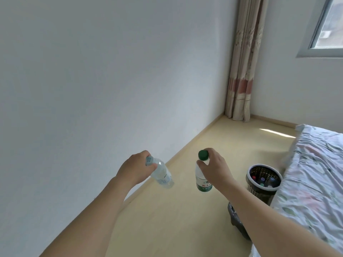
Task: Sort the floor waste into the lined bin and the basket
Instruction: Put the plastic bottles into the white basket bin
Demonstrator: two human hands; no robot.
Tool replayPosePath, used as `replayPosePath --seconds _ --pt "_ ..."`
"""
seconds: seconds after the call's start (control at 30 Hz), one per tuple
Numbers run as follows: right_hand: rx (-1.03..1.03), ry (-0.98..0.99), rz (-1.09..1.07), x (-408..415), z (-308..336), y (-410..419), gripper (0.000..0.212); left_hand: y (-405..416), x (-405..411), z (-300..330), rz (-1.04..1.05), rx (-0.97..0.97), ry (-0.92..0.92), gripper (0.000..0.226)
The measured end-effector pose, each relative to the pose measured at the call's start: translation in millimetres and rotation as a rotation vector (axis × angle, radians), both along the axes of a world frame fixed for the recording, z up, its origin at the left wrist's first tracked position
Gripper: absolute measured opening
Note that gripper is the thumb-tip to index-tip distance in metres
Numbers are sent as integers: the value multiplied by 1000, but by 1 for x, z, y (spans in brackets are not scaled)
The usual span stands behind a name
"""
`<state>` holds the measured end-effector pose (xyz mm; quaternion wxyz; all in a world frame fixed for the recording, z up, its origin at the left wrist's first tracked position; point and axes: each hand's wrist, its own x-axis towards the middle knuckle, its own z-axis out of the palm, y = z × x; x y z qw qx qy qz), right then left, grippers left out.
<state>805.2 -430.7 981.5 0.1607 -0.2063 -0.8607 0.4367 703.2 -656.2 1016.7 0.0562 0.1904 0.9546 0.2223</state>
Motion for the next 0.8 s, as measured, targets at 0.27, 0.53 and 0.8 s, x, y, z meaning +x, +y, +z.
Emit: replayPosePath --seconds 0.27,0.53,0.8 --pt "-101 -3 -142 -133 -43 57 25 71 -155 -26 -75 4 -5 16" --pt "-161 54 -402 -216 -52 152 19 196 -280 -25 -250 5 10 16" --pt "-162 -52 -644 -270 -85 251 32 333 -383 -74 -489 -42 -96 16"
